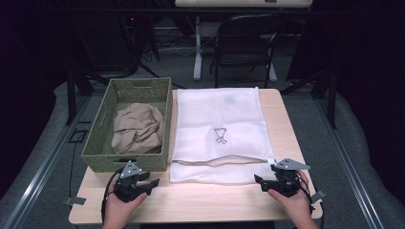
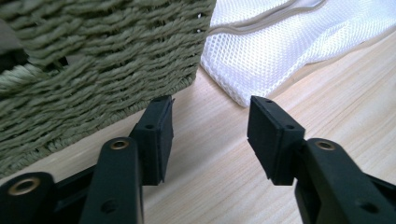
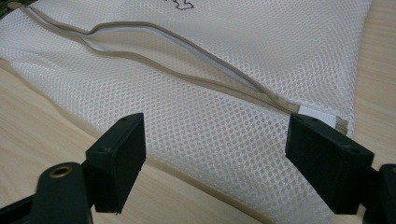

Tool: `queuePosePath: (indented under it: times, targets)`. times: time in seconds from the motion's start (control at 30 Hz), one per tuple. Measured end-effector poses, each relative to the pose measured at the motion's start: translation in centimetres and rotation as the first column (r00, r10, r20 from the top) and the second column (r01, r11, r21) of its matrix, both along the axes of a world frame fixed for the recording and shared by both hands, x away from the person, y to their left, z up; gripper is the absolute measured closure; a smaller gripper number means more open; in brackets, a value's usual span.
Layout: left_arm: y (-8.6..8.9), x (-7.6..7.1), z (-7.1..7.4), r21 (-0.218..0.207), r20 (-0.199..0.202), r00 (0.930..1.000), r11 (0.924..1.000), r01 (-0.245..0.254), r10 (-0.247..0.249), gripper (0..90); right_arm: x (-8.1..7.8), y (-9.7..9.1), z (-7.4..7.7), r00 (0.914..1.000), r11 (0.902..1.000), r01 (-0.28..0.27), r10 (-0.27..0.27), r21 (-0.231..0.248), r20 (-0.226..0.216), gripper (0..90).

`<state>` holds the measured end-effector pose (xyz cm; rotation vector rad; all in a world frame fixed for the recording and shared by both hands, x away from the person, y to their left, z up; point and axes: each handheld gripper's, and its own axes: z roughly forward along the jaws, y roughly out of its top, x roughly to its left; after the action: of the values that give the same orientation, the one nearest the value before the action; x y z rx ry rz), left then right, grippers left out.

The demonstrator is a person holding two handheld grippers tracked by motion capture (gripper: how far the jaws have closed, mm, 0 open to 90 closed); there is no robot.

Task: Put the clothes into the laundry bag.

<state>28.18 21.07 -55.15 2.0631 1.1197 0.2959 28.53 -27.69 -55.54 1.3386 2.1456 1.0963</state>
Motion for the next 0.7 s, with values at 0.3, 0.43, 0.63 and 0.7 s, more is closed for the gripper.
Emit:
queuePosePath:
  times: [0.3,0.43,0.63,0.7]
  targets:
    - [-0.07,0.08,0.09,-0.017,-0.01,0.9999,0.9999,-0.002,0.002,48.4,-0.43,-0.2,-0.21,0.9992,0.9993,-0.038,0.038,0.002,0.014,24.3]
    - [0.03,-0.06,0.25,-0.018,-0.006,1.0,0.9998,-0.005,0.005,48.8,-0.57,0.34,-0.18,0.9973,0.9964,-0.066,0.067,-0.053,0.028,24.3]
    - [0.25,-0.28,0.43,-0.028,-0.003,0.9998,0.9995,-0.018,0.018,48.5,-0.56,0.7,-0.3,0.9962,0.9944,-0.082,0.084,-0.066,0.024,24.3]
    - [0.22,-0.39,0.53,-0.033,-0.003,0.9998,0.9993,-0.018,0.018,48.2,-0.51,0.65,-0.3,0.9962,0.9947,-0.082,0.083,-0.062,0.024,24.3]
